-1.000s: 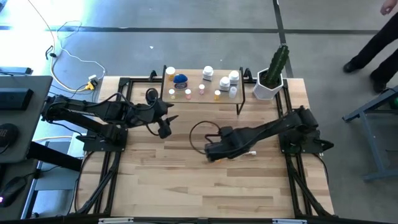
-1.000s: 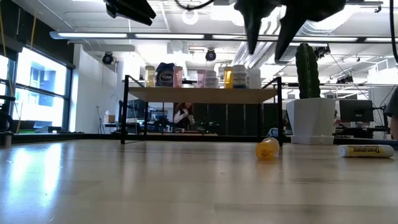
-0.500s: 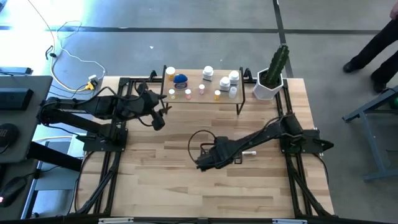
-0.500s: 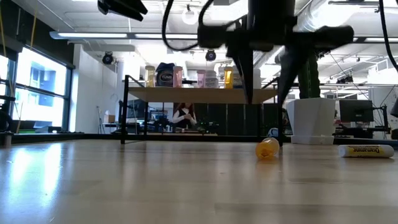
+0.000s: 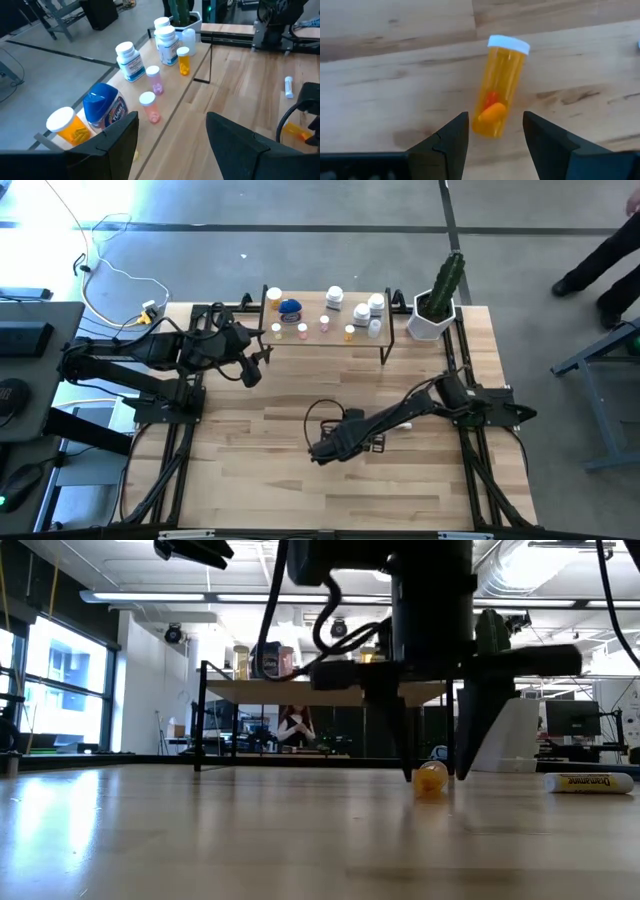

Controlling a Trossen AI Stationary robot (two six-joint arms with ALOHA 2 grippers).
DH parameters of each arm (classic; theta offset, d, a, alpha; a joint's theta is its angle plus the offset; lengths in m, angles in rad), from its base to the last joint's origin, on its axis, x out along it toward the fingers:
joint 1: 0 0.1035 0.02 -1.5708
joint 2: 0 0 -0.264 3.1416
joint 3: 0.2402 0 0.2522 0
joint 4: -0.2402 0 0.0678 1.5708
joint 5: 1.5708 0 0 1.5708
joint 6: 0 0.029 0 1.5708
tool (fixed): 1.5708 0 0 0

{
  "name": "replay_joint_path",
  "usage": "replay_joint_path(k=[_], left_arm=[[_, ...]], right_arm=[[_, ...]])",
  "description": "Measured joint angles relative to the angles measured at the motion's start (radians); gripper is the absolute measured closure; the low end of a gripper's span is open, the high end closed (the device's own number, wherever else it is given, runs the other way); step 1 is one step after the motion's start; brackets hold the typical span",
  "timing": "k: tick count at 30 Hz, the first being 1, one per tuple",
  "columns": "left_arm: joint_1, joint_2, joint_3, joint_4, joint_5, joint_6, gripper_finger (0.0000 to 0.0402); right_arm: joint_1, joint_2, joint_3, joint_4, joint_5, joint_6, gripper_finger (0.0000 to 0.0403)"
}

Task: Pick and place medicine bottles onto shelf by color
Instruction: Put the small orange pill bottle on the shelf

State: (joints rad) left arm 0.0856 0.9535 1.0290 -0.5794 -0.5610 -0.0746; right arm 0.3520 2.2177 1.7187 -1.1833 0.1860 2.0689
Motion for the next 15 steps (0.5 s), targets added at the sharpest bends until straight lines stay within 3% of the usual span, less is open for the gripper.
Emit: replay_joint_path(k=[15], left_arm=[[0.0, 0.0, 0.0, -0.001, 0.0, 0.0, 0.0179]], right_arm=[[-0.029, 0.026, 0.0, 0.003, -0.009, -0.008, 0.0225]])
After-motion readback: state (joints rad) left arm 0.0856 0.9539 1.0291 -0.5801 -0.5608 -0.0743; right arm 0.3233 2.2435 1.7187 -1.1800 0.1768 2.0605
